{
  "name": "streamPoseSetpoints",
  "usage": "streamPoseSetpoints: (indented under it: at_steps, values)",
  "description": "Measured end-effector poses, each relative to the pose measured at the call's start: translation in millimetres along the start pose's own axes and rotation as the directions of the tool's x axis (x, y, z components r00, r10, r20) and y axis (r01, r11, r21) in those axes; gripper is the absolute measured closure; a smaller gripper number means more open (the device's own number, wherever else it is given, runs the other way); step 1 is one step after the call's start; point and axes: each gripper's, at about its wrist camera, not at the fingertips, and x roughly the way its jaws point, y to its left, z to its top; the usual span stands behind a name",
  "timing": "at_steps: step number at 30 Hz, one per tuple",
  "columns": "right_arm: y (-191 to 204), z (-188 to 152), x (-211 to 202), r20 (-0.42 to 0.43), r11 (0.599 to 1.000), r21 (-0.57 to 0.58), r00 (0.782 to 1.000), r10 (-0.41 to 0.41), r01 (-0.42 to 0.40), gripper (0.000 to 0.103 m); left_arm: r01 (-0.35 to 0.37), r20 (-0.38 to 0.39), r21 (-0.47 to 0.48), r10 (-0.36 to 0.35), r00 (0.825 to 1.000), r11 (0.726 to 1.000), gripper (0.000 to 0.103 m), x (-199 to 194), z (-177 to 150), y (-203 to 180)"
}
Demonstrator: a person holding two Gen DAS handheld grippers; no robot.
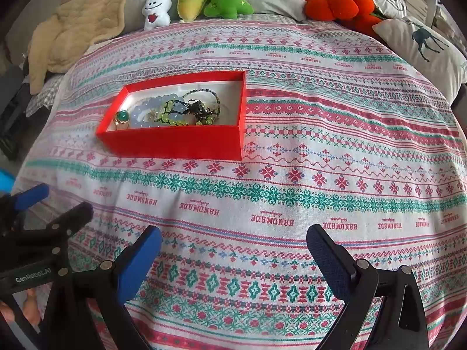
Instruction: Organize jewelry
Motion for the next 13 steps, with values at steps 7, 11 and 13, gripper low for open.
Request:
streamPoseSetpoints:
  at_steps: [7, 11, 13]
  values:
    - [2.4, -1.1, -0.7, 0.003, 1.000, 0.006, 1.000, -0.004, 0.004, 0.002, 0.000, -0.001, -0.002, 0.000, 1.000, 1.000, 0.001, -0.5, -0.3, -0.6]
    - [2.8, -2.5, -0.3, 0.006, 1.000, 0.014, 1.000, -0.013, 0.012, 0.002, 0.003, 0.005, 0.006, -0.003, 1.000, 1.000, 0.001, -1.0, -3.2, -1.9]
    - [3.2, -5.1, 1.1, 0.009, 0.999, 0.020, 1.000, -0.028, 0.027, 0.002, 0.003, 0.014, 0.008, -0.003, 1.000, 1.000, 0.001, 0.2, -6.7, -3.0]
